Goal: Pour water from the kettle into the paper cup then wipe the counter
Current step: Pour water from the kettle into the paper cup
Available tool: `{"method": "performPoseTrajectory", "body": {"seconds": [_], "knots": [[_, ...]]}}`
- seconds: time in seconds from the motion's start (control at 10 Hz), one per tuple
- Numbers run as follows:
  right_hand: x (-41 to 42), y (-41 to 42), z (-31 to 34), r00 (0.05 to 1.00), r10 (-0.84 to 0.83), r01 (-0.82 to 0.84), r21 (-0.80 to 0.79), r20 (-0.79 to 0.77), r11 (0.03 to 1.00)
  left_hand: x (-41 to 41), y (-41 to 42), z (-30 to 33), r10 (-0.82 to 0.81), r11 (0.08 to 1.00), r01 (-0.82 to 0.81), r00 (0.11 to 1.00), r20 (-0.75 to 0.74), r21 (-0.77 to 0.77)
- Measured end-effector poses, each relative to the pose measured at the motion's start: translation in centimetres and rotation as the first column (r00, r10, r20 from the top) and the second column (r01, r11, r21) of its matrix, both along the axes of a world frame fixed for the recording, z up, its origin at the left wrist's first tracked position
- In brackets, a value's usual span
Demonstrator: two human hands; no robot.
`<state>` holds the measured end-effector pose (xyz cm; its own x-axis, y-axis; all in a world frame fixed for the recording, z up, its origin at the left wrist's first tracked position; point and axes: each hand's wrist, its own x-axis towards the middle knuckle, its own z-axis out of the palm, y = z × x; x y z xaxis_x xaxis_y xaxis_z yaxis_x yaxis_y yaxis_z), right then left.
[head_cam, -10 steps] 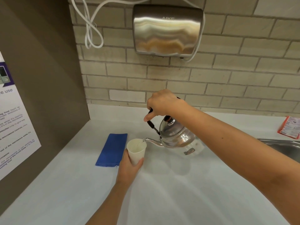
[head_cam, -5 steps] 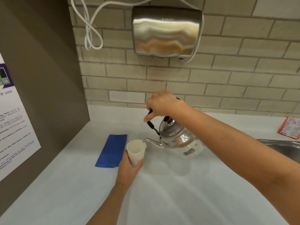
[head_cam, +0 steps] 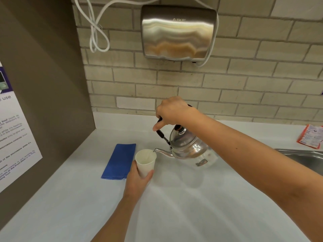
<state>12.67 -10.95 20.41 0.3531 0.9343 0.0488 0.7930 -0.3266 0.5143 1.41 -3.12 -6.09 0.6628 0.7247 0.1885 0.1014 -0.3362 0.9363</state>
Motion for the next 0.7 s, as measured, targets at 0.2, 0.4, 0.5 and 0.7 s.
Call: {"method": "performPoseTrajectory", "body": {"seconds": [0.2,0.4,0.5,0.7], "knots": [[-0.25,0.14,0.07,1.0,0.004,-0.004,-0.003,0.015,1.0,0.03,0.07,-0.14,-0.006,1.0,0.006,1.0,0.0,0.0],[-0.52,0.3,0.18,1.0,0.0,0.001,-0.03,0.02,1.0,0.05,0.1,-0.17,-0.012,1.0,0.012,1.0,-0.006,0.005],[-0.61,0.39,0.25,1.0,-0.006,0.007,-0.039,0.019,0.999,0.07,0.12,-0.15,-0.015,1.0,0.015,1.0,-0.008,0.001],[-0.65,0.62,0.27,1.0,-0.014,0.015,-0.039,0.025,0.999,0.03,0.06,-0.19,-0.011,1.0,0.011,1.0,0.01,-0.009]]}}
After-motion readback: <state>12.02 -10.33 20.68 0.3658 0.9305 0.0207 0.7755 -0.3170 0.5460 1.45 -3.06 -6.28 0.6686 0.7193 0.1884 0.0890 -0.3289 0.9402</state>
